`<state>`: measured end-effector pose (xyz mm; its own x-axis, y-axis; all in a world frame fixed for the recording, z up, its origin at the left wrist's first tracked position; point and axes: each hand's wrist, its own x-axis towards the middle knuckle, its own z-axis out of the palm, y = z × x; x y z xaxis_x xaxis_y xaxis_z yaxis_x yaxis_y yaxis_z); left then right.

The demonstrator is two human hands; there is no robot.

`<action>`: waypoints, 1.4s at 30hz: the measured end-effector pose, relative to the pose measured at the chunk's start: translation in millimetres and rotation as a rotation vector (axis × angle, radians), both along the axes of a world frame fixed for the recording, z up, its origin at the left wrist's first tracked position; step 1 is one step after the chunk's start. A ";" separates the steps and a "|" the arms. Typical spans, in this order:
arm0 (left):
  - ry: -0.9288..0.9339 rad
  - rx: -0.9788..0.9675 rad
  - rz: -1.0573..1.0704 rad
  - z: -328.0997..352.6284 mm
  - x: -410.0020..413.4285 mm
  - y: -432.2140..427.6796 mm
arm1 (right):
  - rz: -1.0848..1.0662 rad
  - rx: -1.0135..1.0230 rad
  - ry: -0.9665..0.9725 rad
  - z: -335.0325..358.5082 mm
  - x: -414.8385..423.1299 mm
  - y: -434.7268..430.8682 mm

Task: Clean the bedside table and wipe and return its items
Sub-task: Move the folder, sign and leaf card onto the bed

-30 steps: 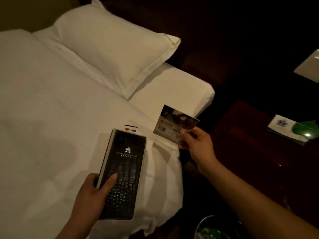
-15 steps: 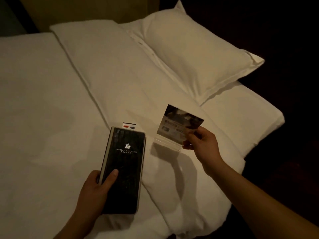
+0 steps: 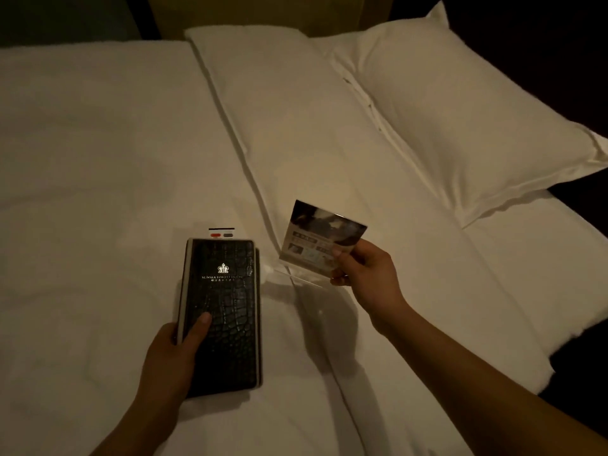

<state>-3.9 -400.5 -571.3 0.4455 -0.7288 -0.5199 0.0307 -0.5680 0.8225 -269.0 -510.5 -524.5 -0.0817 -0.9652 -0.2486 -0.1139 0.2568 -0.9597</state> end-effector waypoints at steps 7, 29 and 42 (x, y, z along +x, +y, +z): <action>-0.024 -0.005 0.105 10.0 9.7 -20.3 | 0.106 0.004 -0.026 -3.5 16.0 -26.7; -0.244 0.081 0.172 -28.2 123.7 -82.7 | 0.285 0.095 0.244 -53.9 125.7 -97.9; -0.963 0.073 -0.451 -8.5 69.8 -85.2 | 0.163 -0.028 0.474 -57.8 92.3 -56.4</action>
<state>65.9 -485.8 -579.8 0.3889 -0.9103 -0.1417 -0.8400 -0.4136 0.3512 -176.7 -566.9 -582.3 -0.0270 -0.9805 -0.1946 -0.5756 0.1744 -0.7989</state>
